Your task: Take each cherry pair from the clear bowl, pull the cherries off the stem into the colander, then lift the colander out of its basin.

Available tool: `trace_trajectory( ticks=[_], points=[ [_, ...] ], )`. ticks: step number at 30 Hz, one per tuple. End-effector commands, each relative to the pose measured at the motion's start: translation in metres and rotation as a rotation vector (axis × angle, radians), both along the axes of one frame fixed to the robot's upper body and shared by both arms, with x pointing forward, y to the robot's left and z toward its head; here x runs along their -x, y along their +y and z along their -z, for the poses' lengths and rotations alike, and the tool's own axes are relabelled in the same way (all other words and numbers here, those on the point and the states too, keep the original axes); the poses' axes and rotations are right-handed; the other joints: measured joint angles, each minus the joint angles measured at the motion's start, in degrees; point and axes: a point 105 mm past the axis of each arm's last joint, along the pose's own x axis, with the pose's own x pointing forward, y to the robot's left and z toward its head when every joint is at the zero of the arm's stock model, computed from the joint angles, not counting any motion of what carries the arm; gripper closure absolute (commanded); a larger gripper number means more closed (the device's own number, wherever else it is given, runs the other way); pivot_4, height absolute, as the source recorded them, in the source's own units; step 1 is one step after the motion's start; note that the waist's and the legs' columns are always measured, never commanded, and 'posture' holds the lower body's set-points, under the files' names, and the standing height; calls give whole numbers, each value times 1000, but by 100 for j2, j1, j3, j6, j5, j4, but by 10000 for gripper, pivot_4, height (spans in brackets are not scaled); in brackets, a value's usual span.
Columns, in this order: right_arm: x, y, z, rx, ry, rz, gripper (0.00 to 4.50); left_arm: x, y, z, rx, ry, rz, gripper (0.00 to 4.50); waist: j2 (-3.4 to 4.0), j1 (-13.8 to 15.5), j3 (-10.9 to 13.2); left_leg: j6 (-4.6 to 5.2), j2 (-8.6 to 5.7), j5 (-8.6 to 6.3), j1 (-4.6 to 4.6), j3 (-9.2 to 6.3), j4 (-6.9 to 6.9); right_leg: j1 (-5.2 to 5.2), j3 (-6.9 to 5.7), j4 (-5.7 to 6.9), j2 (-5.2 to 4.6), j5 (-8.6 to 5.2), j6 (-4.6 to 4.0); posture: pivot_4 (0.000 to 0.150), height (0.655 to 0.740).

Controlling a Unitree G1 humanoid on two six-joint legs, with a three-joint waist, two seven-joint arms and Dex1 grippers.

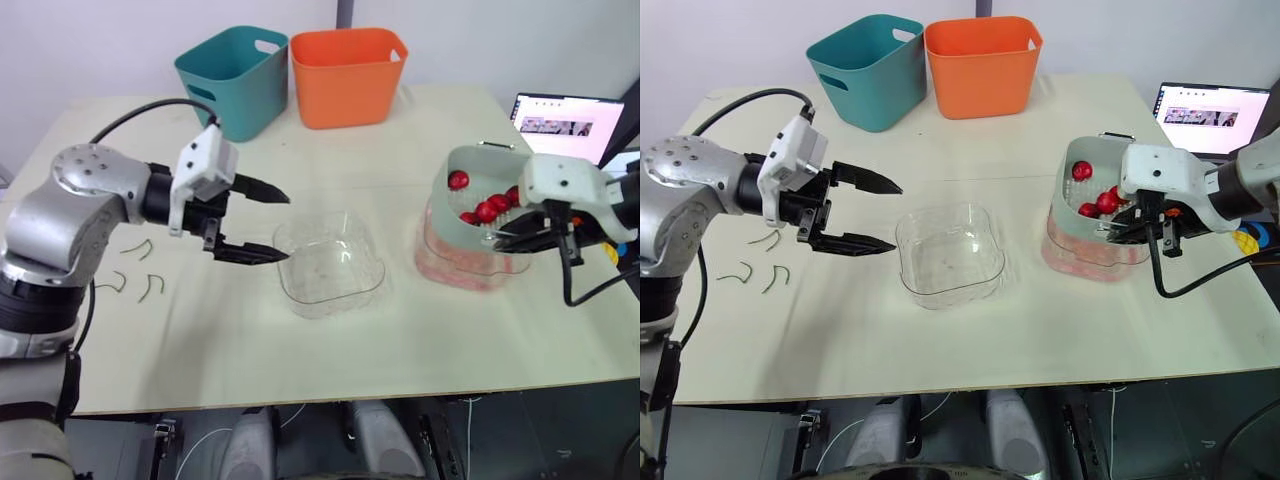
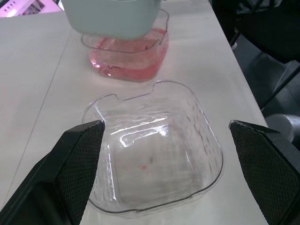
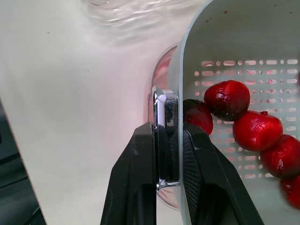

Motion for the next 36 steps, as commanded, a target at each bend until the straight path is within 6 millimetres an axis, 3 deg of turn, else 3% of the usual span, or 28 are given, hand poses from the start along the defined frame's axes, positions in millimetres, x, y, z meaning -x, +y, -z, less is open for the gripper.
trace_trajectory(
  ticks=[1, 18, 27, 31, 36],
  points=[
    [2, -1, -20, 2, -66, -3, 40835, 0, 0, -10, 9, -56, 0, 0, 0, 0, 0, 0, 0, 0, 0, 0, 0, 0, 0, 0, 0, 0, 0, 1500, 7400],
    [-2, 4, -23, -22, -77, -18, 40835, -16, 10, -15, 52, -70, -85, 0, 0, -1, 0, 0, 0, 0, 0, 0, 1, 0, 0, 1, 0, 0, 0, 1500, 7400],
    [-17, 8, -39, -58, -148, -22, 40835, -34, 27, -28, 125, -92, -198, 0, 0, -9, 0, 0, 0, 0, 0, 0, 4, 0, 0, 3, 0, 2, 1, 1500, 7400],
    [-40, 24, -52, -106, -213, -71, 40835, -40, 39, -32, 144, -95, -251, 0, 0, -31, 0, 0, 0, 0, 0, 1, 5, -1, 1, 7, 1, 6, 6, 1500, 7400],
    [-72, 50, -55, -141, -256, -149, 40835, -43, 47, -34, 156, -89, -288, 0, 1, -14, 1, 0, 1, 0, -1, 0, 5, -2, 0, 12, 2, 16, 10, 1500, 7400]
  ],
)
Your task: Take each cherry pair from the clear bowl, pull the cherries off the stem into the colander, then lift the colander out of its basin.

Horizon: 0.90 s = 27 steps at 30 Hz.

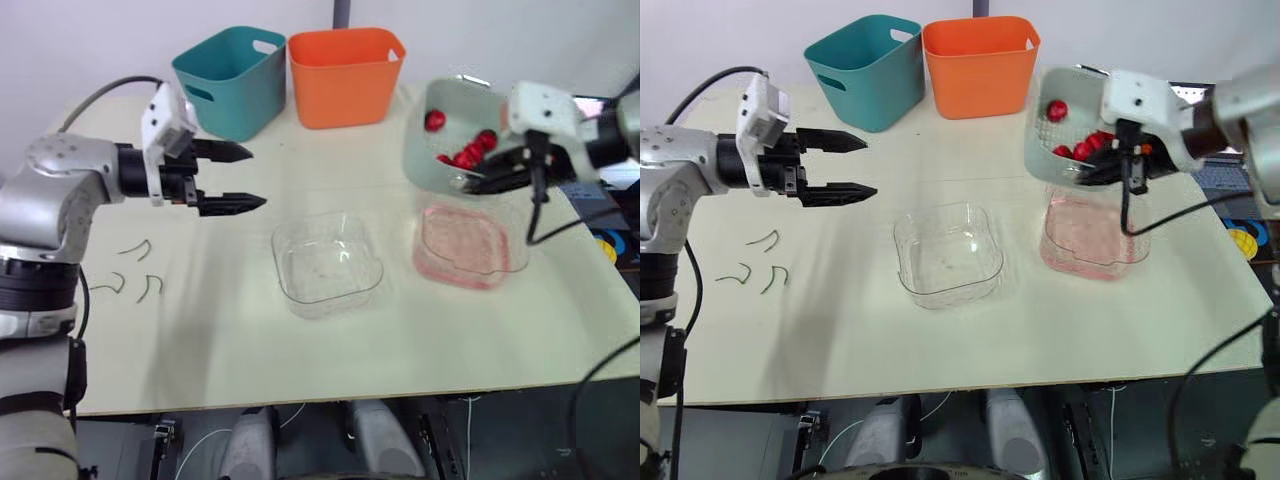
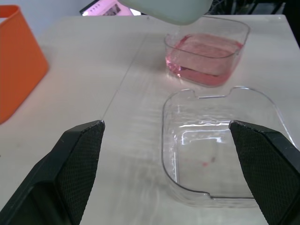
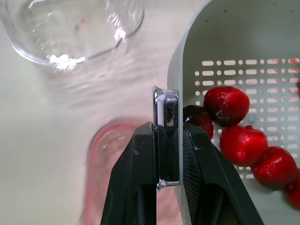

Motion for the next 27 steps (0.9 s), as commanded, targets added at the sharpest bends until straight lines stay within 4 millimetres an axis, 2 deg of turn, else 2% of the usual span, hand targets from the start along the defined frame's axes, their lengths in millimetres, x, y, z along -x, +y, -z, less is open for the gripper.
trace_trajectory(
  ticks=[1, 8, 11, 18, 27],
  points=[
    [-22, 14, -11, -3, -87, -31, 40835, 2, 10, -16, 13, -58, -32, 0, 0, 4, 0, 0, 0, 0, -2, 0, 0, -1, 0, 0, 0, 9, -9, 1500, 7400],
    [-66, 62, 9, -18, -106, -115, 40835, 9, 14, -12, 8, -41, -55, 0, 0, -4, 0, 0, 1, 1, -4, -1, 0, -3, -2, 3, -1, 13, -7, 1500, 7400],
    [-76, 73, 21, -8, -92, -132, 40835, 12, 14, -11, 6, -39, -64, 0, 0, -4, 0, 0, 0, 1, -4, -3, -1, -4, -3, 3, -2, 14, -7, 1500, 7400],
    [-83, 83, 51, 28, -33, -166, 40835, 18, 16, -10, 10, -35, -89, 0, 0, -7, 0, -2, 0, 1, -5, -9, 1, 0, -8, 3, -4, 14, -7, 1500, 7400],
    [-78, 91, 65, 11, 102, -179, 40835, 23, 18, -2, -21, -15, -101, 0, 1, -73, 1, -2, 0, 2, -2, -15, -5, -1, -10, 8, 0, 14, -7, 1500, 7400]
  ],
)
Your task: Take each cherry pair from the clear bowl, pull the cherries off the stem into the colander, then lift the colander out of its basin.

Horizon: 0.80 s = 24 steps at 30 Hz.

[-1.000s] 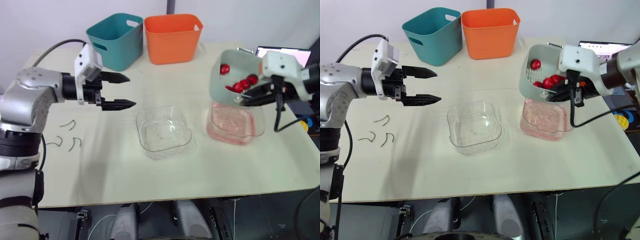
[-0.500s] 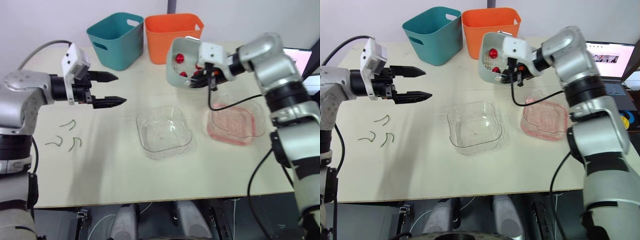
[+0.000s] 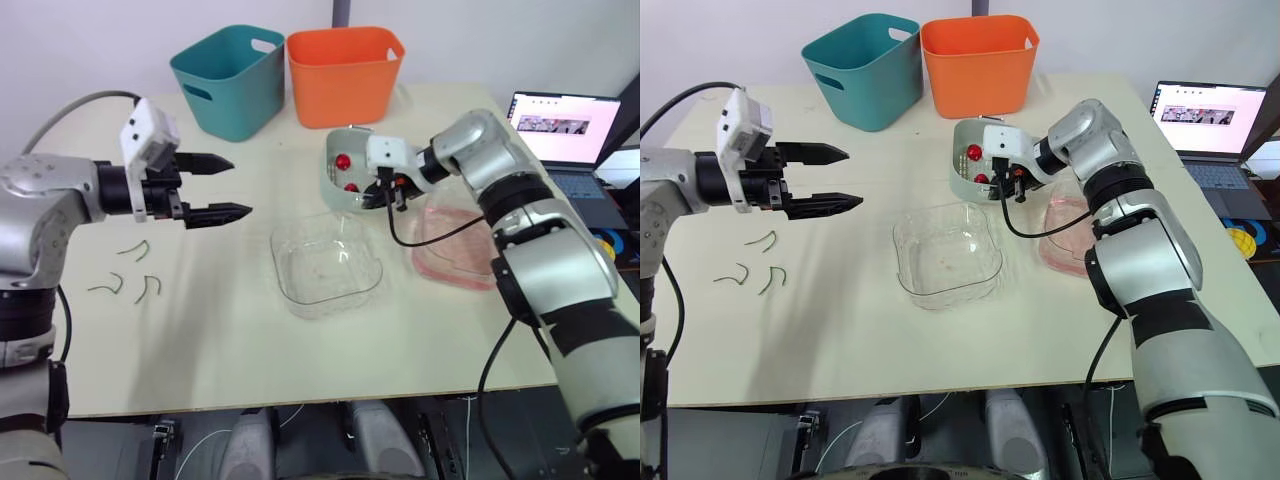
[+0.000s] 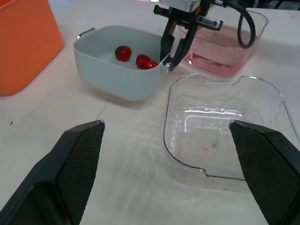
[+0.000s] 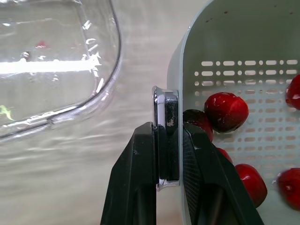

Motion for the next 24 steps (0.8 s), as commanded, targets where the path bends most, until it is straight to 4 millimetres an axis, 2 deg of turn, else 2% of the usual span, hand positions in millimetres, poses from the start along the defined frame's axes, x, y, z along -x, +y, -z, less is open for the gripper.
trace_trajectory(
  ticks=[1, 14, 22, 23, 24],
  points=[
    [0, 6, -20, -16, -31, -17, 40835, 5, 2, -10, -9, -45, -3, 0, 0, -4, 0, 0, 0, 0, 1, -1, -1, 1, -1, 0, 0, 0, 0, 1500, 7400],
    [-3, 2, 4, 55, 8, 29, 40835, 4, -4, -10, -2, -48, 13, 0, 0, -75, 0, -1, -1, 1, -1, -8, -1, 3, -7, 0, -1, 0, 0, 1500, 7400],
    [-4, -1, 4, 58, -4, 36, 14094, 4, -5, -10, -1, -47, 13, 0, 0, -111, 0, -2, 0, 1, 2, -11, -9, 2, -8, 1, 2, 0, -1, 1500, 7400],
    [-5, -3, -2, 46, -20, 37, 10870, 3, -4, -9, 0, -46, 11, 0, 0, -109, 0, -2, 0, 1, 2, -11, -9, 2, -8, 0, 1, 0, -1, 1500, 7400],
    [-5, -4, -6, 37, -32, 38, 10870, 3, -4, -9, 0, -45, 10, 0, 0, -106, 0, -2, -1, 1, 2, -11, -8, 2, -8, 0, 1, 0, -1, 1500, 7400]
  ],
)
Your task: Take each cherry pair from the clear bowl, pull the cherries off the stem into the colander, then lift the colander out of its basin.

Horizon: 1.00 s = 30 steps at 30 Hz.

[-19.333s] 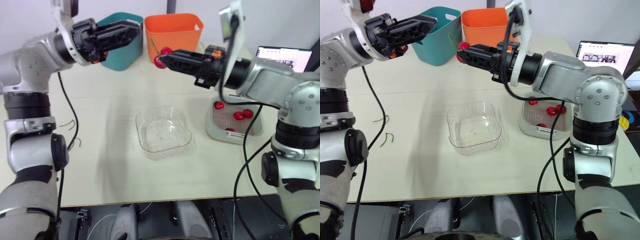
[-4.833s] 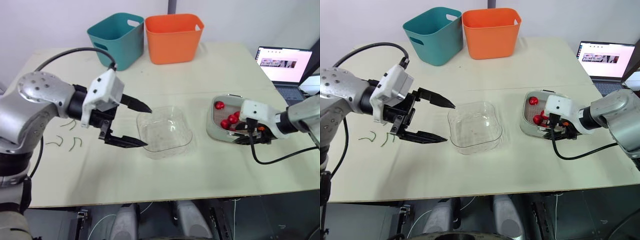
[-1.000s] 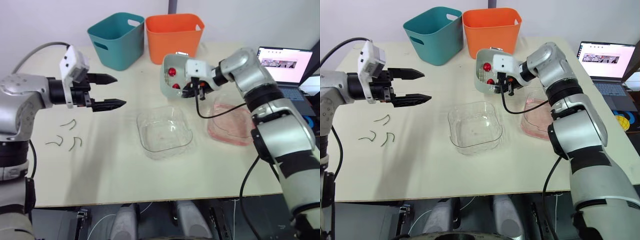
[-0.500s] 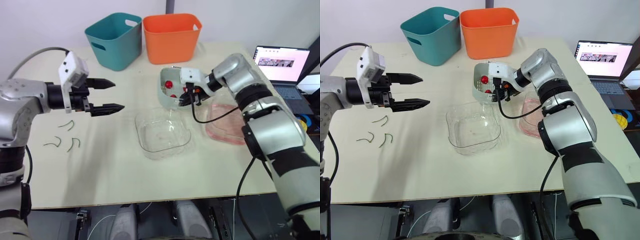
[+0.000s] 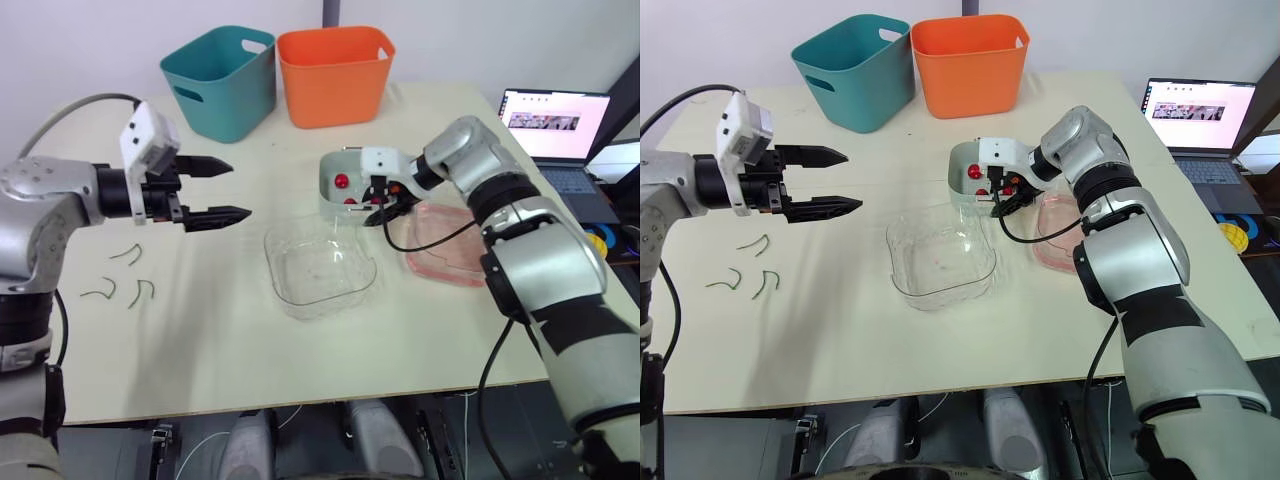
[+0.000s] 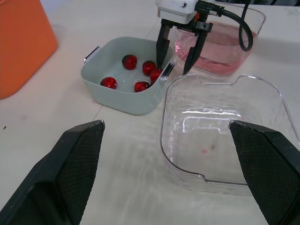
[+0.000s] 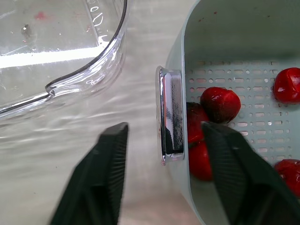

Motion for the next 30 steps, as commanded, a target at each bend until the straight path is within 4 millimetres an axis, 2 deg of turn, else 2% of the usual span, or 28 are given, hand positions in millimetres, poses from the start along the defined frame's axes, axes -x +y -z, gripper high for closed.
trace_trajectory(
  ticks=[1, 9, 12, 14, 16, 19, 22, 25, 27, 30],
  points=[
    [-3, 0, -27, -50, -75, -16, 10870, 3, -2, -11, -4, -48, 10, 0, 0, 5, 0, 0, 0, 0, 0, 0, 0, 0, 0, 0, 0, 0, 0, 1500, 7400],
    [5, -22, -92, -219, -193, -29, 10870, -5, 10, -14, 8, -74, -32, 0, 1, 25, 1, -1, -2, 0, -1, 0, 0, 1, 0, -2, -2, 0, 0, 1500, 7400],
    [18, -44, -116, -349, -225, -4, 10870, -8, 36, -15, 25, -73, -135, 0, 1, 31, 1, -1, -2, 0, -1, 0, -2, 0, -1, -3, -2, 0, 0, 1500, 7400],
    [32, -54, -123, -409, -230, 5, 10870, -6, 47, -17, 55, -58, -167, 0, 1, 36, 1, 0, -1, 0, -1, -1, -4, 0, -2, -3, -2, -1, 0, 1500, 7400],
    [55, -70, -121, -488, -202, 59, 7777, -2, 62, -12, 49, -33, -213, 0, 0, 50, 0, 0, -1, 0, -1, -2, -7, 1, -3, -6, -2, -2, 0, 1500, 7400],
    [91, -86, -114, -591, -142, 172, 153, 5, 76, -1, 53, 21, -253, 0, 3, 70, 1, 0, -2, 0, -1, -3, -9, 2, -5, -4, -6, -5, 1, 1500, 7400],
    [123, -98, -108, -677, -92, 298, 153, 18, 83, 13, 60, 93, -264, 0, 3, 81, 2, 0, -2, 0, 5, 1, -1, 3, -2, 6, -7, -5, 1, 1500, 7400],
    [146, -102, -103, -717, -13, 378, 153, 27, 89, 25, 46, 150, -281, 0, 0, 73, 0, 0, -1, 0, 7, 2, 1, 1, 0, 7, -5, -25, -5, 1500, 7400],
    [165, -107, -92, -720, 75, 430, 153, 39, 95, 38, 47, 260, -289, 0, -5, 78, -3, 0, 0, 0, 16, 2, 0, 10, -1, 5, -4, -28, -8, 1500, 7400],
    [185, -112, -74, -684, 152, 478, 153, 53, 102, 47, 41, 352, -300, 0, -7, 96, -4, 0, 1, -1, 16, 9, -9, 12, 2, -9, -6, -30, -8, 1500, 7400]
  ],
)
